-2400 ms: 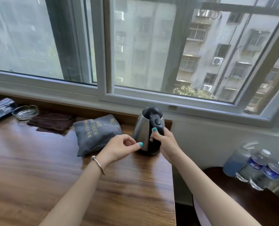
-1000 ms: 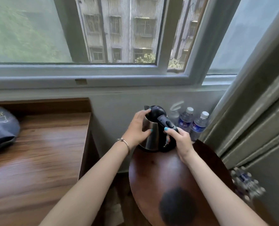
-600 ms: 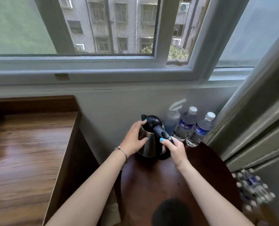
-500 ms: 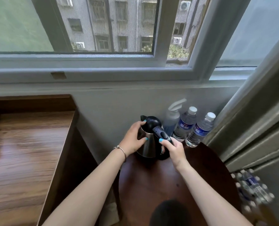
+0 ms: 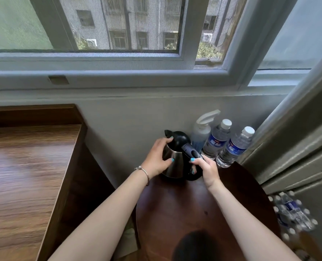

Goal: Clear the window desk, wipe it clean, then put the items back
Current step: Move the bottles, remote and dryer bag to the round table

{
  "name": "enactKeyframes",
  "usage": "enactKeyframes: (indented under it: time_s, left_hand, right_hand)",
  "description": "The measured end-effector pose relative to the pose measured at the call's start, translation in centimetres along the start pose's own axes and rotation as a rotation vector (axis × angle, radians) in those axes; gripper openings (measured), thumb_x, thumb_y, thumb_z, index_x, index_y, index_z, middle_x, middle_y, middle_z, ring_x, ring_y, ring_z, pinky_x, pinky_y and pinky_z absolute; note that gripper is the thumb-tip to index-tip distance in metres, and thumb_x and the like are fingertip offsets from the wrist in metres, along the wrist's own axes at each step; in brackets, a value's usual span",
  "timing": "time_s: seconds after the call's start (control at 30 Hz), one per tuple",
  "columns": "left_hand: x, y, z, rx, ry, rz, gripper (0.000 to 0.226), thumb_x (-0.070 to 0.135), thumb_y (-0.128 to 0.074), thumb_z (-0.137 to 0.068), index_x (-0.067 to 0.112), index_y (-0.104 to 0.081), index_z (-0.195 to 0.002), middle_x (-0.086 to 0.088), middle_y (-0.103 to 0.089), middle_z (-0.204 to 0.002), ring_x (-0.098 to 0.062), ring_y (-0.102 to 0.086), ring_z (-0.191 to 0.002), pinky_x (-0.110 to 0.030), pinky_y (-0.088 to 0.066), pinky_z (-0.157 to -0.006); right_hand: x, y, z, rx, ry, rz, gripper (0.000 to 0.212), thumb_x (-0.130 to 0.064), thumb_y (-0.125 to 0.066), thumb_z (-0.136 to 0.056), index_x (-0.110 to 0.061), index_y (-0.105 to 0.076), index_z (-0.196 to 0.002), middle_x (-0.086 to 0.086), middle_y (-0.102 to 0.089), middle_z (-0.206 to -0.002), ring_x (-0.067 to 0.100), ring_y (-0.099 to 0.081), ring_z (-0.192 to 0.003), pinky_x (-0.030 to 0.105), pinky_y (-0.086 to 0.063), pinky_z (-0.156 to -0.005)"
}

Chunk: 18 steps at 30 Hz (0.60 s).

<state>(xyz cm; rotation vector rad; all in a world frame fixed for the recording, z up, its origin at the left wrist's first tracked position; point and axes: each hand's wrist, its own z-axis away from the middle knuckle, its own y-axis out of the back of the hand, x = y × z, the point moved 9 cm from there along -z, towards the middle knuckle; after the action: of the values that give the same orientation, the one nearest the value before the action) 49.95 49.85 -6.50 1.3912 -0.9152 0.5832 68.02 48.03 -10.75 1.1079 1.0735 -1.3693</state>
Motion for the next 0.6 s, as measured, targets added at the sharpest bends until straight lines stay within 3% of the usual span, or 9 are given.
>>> enactKeyframes:
  time_s: [0.1, 0.27, 0.33, 0.4, 0.5, 0.6]
  left_hand:
    - [0.1, -0.1, 0.1, -0.001, -0.005, -0.003, 0.065, -0.001, -0.069, -0.077, 0.009, -0.045, -0.137, -0.008, -0.042, -0.133, -0.016, -0.040, -0.128, 0.002, -0.017, -0.100]
    - [0.2, -0.5, 0.6, -0.038, -0.009, 0.001, 0.072, 0.000, -0.068, -0.077, 0.013, -0.039, -0.142, -0.008, -0.037, -0.137, -0.014, -0.034, -0.131, -0.010, -0.019, -0.110]
    - [0.1, -0.7, 0.7, -0.056, 0.012, 0.008, 0.076, 0.001, -0.069, -0.077, 0.015, -0.036, -0.144, -0.008, -0.033, -0.140, -0.014, -0.031, -0.135, -0.014, -0.020, -0.112]
    - [0.0, -0.9, 0.8, -0.081, 0.026, -0.003, 0.080, 0.003, -0.069, -0.077, 0.017, -0.033, -0.146, -0.008, -0.029, -0.144, -0.016, -0.027, -0.138, -0.010, -0.015, -0.110]
    - [-0.1, -0.8, 0.8, -0.137, 0.039, -0.022, 0.085, 0.006, -0.069, -0.078, 0.022, -0.027, -0.149, -0.008, -0.024, -0.151, -0.016, -0.023, -0.142, -0.008, -0.012, -0.108]
    - [0.1, -0.3, 1.1, -0.200, 0.026, -0.074, 0.085, 0.009, -0.069, -0.080, 0.022, -0.024, -0.151, -0.007, -0.022, -0.155, -0.016, -0.023, -0.144, -0.009, -0.013, -0.109]
  right_hand:
    - [-0.4, 0.6, -0.6, -0.016, 0.001, 0.035, 0.037, -0.020, -0.060, -0.065, 0.016, -0.058, -0.076, 0.011, -0.048, -0.048, 0.022, -0.043, -0.051, 0.030, -0.036, -0.057]
    - [-0.9, 1.2, -0.9, -0.015, -0.006, 0.059, 0.016, -0.018, -0.058, -0.065, -0.002, -0.058, -0.066, 0.011, -0.055, -0.066, 0.022, -0.051, -0.070, 0.027, -0.039, -0.065]
    - [-0.9, 1.2, -0.8, -0.005, -0.009, 0.029, 0.011, -0.017, -0.058, -0.063, -0.008, -0.062, -0.068, 0.000, -0.060, -0.067, 0.011, -0.054, -0.067, 0.021, -0.041, -0.062]
    - [-0.9, 1.2, -0.8, 0.006, -0.003, 0.022, 0.006, -0.016, -0.058, -0.062, -0.011, -0.060, -0.065, -0.008, -0.059, -0.061, 0.004, -0.052, -0.061, 0.017, -0.040, -0.059]
    - [-1.0, 1.4, -0.7, 0.034, 0.013, 0.044, 0.010, -0.018, -0.060, -0.062, -0.010, -0.057, -0.067, -0.003, -0.053, -0.064, 0.006, -0.047, -0.062, 0.019, -0.037, -0.058]
    - [-1.1, 1.5, -0.2, 0.065, 0.034, 0.083, 0.020, -0.019, -0.065, -0.067, -0.011, -0.064, -0.085, -0.002, -0.060, -0.077, 0.005, -0.053, -0.073, 0.014, -0.041, -0.066]
